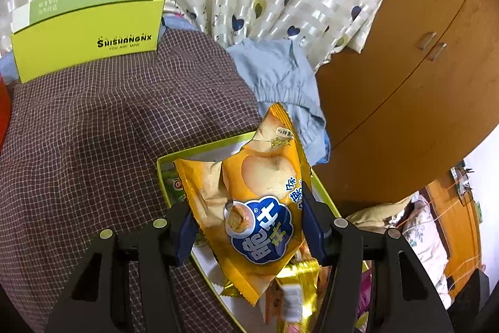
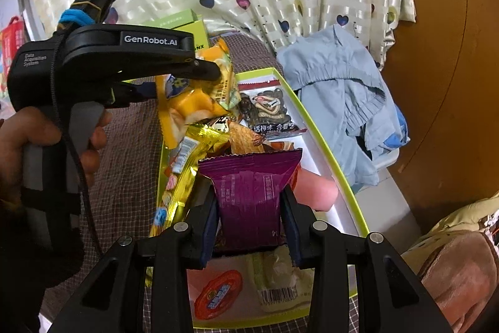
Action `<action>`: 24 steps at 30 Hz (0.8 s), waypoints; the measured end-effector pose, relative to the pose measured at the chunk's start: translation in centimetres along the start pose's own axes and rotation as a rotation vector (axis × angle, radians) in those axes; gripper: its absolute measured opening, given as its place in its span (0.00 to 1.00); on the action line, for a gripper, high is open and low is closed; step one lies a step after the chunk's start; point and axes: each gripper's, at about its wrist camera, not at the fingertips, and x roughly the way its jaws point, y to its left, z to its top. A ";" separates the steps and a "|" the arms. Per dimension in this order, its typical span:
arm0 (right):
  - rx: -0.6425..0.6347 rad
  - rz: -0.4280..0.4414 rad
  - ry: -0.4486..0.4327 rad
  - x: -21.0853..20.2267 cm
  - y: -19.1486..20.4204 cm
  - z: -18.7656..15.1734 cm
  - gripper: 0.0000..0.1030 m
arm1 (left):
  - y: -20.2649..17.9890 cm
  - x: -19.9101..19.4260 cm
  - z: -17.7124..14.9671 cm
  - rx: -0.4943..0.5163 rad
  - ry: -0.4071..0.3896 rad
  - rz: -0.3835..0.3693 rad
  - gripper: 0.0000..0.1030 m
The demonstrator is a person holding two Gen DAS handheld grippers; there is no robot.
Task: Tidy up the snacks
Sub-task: 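Carry the yellow chip bag and purple bag over the lime-rimmed tray, then open both tools to drop the chip bag and purple bag in the tray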
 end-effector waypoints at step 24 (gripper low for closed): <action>-0.028 -0.011 -0.041 -0.2 0.5 0.2 0.59 | -0.2 0.9 -0.2 0.006 0.009 -0.003 0.63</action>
